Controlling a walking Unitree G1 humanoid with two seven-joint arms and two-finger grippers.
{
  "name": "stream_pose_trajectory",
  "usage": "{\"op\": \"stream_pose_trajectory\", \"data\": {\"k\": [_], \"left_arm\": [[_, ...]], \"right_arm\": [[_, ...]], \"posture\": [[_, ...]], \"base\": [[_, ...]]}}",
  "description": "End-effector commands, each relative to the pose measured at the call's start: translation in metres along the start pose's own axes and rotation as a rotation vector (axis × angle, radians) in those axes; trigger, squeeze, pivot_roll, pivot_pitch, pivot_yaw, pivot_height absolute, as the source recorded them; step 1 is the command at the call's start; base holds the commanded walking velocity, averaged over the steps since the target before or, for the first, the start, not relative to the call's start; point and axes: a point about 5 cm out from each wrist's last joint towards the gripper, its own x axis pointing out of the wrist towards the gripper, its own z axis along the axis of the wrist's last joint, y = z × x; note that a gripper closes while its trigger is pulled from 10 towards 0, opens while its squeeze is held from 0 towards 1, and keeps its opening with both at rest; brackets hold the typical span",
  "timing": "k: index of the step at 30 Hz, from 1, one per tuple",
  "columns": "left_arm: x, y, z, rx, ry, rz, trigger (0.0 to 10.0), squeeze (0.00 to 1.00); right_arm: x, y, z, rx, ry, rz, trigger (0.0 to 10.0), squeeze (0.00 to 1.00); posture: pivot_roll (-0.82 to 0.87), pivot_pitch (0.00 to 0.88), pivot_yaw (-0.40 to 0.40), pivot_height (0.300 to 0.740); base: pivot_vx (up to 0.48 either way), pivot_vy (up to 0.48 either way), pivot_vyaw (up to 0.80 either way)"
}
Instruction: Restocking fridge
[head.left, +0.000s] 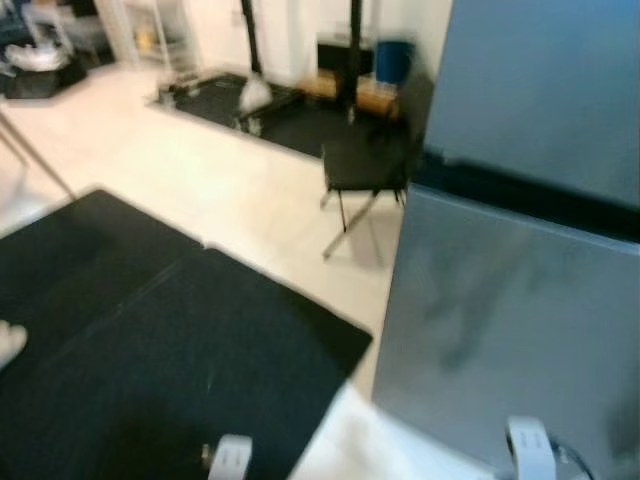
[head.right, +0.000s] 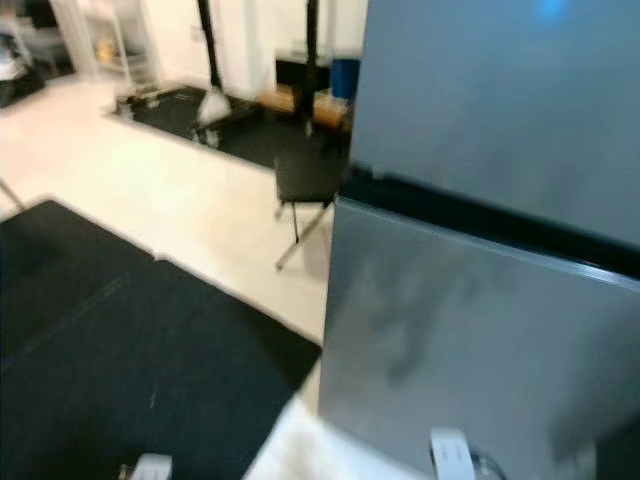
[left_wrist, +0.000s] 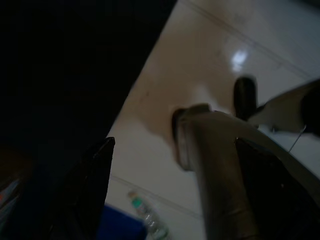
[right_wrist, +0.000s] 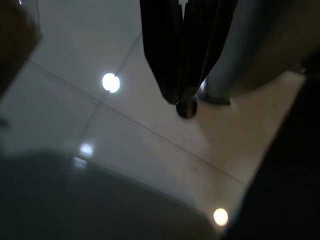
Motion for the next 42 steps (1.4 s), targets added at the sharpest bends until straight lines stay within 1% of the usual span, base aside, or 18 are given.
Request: {"op": "stream_pose_trajectory", "data": {"k": [1, 5, 8, 12, 14, 17, 18, 20, 21, 22, 23, 26, 27, 28, 30, 36, 38, 42], "left_arm": [[-0.002, 0.001, -0.008, -0.001, 0.03, 0.007, 10.0, 0.0], [-0.002, 0.003, -0.009, 0.003, 0.028, 0.037, 10.0, 0.0], [-0.002, 0.001, -0.009, -0.007, 0.026, 0.022, 10.0, 0.0], [-0.001, 0.0, -0.009, -0.01, 0.026, 0.019, 10.0, 0.0], [-0.001, -0.001, -0.009, -0.009, 0.025, 0.014, 10.0, 0.0], [-0.001, -0.001, -0.009, -0.008, 0.025, 0.012, 10.0, 0.0], [-0.001, -0.001, -0.01, -0.007, 0.026, 0.011, 10.0, 0.0], [-0.001, -0.001, -0.01, -0.007, 0.026, 0.011, 10.0, 0.0], [-0.001, -0.001, -0.009, -0.006, 0.025, 0.012, 10.0, 0.0], [-0.001, -0.001, -0.009, -0.006, 0.025, 0.012, 10.0, 0.0], [-0.001, -0.001, -0.01, -0.006, 0.025, 0.012, 10.0, 0.0], [-0.001, -0.001, -0.01, -0.006, 0.025, 0.012, 10.0, 0.0], [-0.002, 0.0, -0.01, -0.005, 0.024, 0.013, 10.0, 0.0], [-0.002, 0.0, -0.01, -0.005, 0.024, 0.014, 10.0, 0.0], [-0.002, 0.001, -0.011, -0.005, 0.024, 0.013, 10.0, 0.0], [-0.002, 0.001, -0.011, -0.008, 0.023, 0.013, 10.0, 0.0], [-0.002, 0.0, -0.011, -0.011, 0.022, 0.012, 10.0, 0.0], [-0.002, 0.0, -0.012, -0.015, 0.021, 0.011, 10.0, 0.0]], "right_arm": [[0.003, 0.0, 0.019, 0.043, -0.086, 0.006, 10.0, 0.0], [0.004, -0.001, 0.04, 0.118, -0.171, 0.011, 10.0, 0.0], [0.004, 0.003, 0.071, 0.215, -0.324, 0.121, 10.0, 0.0], [0.001, 0.006, 0.092, 0.254, -0.425, 0.205, 10.0, 0.0], [-0.002, 0.005, 0.115, 0.251, -0.517, 0.244, 10.0, 0.0], [-0.004, 0.005, 0.124, 0.247, -0.549, 0.248, 10.0, 0.0], [-0.006, 0.004, 0.137, 0.241, -0.595, 0.244, 10.0, 0.0], [-0.006, 0.004, 0.137, 0.241, -0.595, 0.244, 10.0, 0.0], [-0.01, 0.004, 0.155, 0.228, -0.655, 0.232, 10.0, 0.0], [-0.01, 0.004, 0.155, 0.228, -0.655, 0.232, 10.0, 0.0], [-0.013, 0.005, 0.172, 0.208, -0.705, 0.213, 10.0, 0.0], [-0.013, 0.005, 0.172, 0.208, -0.705, 0.213, 10.0, 0.0], [-0.018, 0.006, 0.191, 0.188, -0.76, 0.198, 10.0, 0.0], [-0.028, 0.01, 0.227, 0.16, -0.841, 0.133, 10.0, 0.0], [-0.033, 0.014, 0.244, 0.144, -0.869, 0.098, 10.0, 0.0], [-0.039, 0.021, 0.262, 0.118, -0.898, 0.086, 10.0, 0.0], [-0.04, 0.027, 0.268, 0.079, -0.907, 0.11, 10.0, 0.0], [-0.036, 0.037, 0.26, 0.016, -0.872, 0.198, 10.0, 0.0]], "posture": [[0.0, 0.0, -0.024, 0.74], [0.0, 0.0, -0.023, 0.74], [0.0, 0.0, -0.024, 0.74], [0.0, 0.0, -0.026, 0.74], [0.0, 0.0, -0.027, 0.74], [0.0, 0.0, -0.027, 0.74], [0.0, 0.0, -0.026, 0.74], [0.0, 0.0, -0.026, 0.74], [0.0, 0.0, -0.026, 0.74], [0.0, 0.0, -0.026, 0.74], [0.0, 0.0, -0.025, 0.74], [0.0, 0.0, -0.025, 0.74], [0.0, 0.0, -0.026, 0.74], [0.0, 0.0, -0.025, 0.74], [0.01, 0.0, -0.025, 0.74], [0.01, 0.0, -0.029, 0.74], [0.02, 0.0, -0.031, 0.74], [0.01, 0.0, -0.035, 0.74]], "base": [[0.277, 0.0, 0.0], [0.062, 0.0, 0.0], [0.0, 0.0, 0.0], [0.0, 0.0, 0.0], [0.0, 0.0, 0.0], [0.0, 0.0, 0.0], [0.0, 0.0, 0.0], [0.0, 0.0, 0.0], [0.0, 0.0, 0.0], [0.0, 0.0, 0.0], [0.0, 0.0, 0.0], [0.0, 0.0, 0.0], [0.0, 0.0, 0.0], [0.0, 0.0, 0.0], [0.0, 0.0, 0.0], [0.0, 0.0, 0.0], [0.0, 0.0, 0.0], [0.0, 0.0, 0.0]]}}
